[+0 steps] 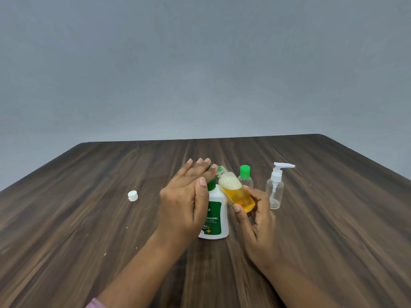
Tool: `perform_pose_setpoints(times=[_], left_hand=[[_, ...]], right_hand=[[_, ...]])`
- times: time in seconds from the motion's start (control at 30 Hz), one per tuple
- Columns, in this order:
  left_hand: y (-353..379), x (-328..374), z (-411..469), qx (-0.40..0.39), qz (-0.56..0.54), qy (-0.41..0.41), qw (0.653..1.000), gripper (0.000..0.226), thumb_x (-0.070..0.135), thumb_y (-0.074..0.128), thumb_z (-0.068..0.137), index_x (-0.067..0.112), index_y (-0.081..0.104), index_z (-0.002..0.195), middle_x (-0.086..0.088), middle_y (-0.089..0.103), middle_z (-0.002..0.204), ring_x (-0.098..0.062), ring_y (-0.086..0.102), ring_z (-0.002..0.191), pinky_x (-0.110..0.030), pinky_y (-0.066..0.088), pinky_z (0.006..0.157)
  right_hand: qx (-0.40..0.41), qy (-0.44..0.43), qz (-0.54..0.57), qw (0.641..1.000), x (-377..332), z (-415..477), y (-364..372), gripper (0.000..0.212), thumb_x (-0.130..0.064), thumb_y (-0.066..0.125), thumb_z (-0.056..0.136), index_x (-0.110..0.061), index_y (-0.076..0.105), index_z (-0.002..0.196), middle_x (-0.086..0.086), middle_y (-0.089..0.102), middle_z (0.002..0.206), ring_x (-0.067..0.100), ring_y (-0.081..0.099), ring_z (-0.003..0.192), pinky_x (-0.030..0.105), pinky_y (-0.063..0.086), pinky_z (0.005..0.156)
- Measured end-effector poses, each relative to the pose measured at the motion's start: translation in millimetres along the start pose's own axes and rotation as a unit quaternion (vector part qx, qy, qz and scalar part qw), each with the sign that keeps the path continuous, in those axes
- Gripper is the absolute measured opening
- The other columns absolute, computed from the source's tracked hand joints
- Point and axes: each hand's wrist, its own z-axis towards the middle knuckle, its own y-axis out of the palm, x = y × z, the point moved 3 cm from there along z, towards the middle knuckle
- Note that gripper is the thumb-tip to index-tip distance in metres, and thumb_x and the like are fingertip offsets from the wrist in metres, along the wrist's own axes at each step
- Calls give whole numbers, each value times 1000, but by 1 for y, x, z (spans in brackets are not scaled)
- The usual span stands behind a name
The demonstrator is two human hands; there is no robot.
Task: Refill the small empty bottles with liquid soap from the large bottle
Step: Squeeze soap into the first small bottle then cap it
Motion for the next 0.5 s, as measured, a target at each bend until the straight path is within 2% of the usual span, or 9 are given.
perform_pose_setpoints(times=[0.33, 0.5], left_hand=[[-2, 6, 12, 6, 22, 3, 1000, 44, 17, 31, 97, 2, 71, 107, -10, 69, 111, -17, 62, 113, -40, 44, 103], [3, -1, -3, 29, -7, -1, 1000, 43, 13, 29, 98, 0, 69, 110, -12, 68, 114, -21, 60, 117, -45, 43, 104]], right_hand=[[5, -4, 18, 1000, -2, 2, 1, 28, -26, 52, 90, -28, 44, 117, -26, 58, 93, -4, 58, 75, 3, 41, 63], [3, 3, -1, 1000, 1, 0, 2, 27, -43, 48, 95, -29, 44, 118, -24, 55, 86, -1, 54, 69, 6, 39, 60]])
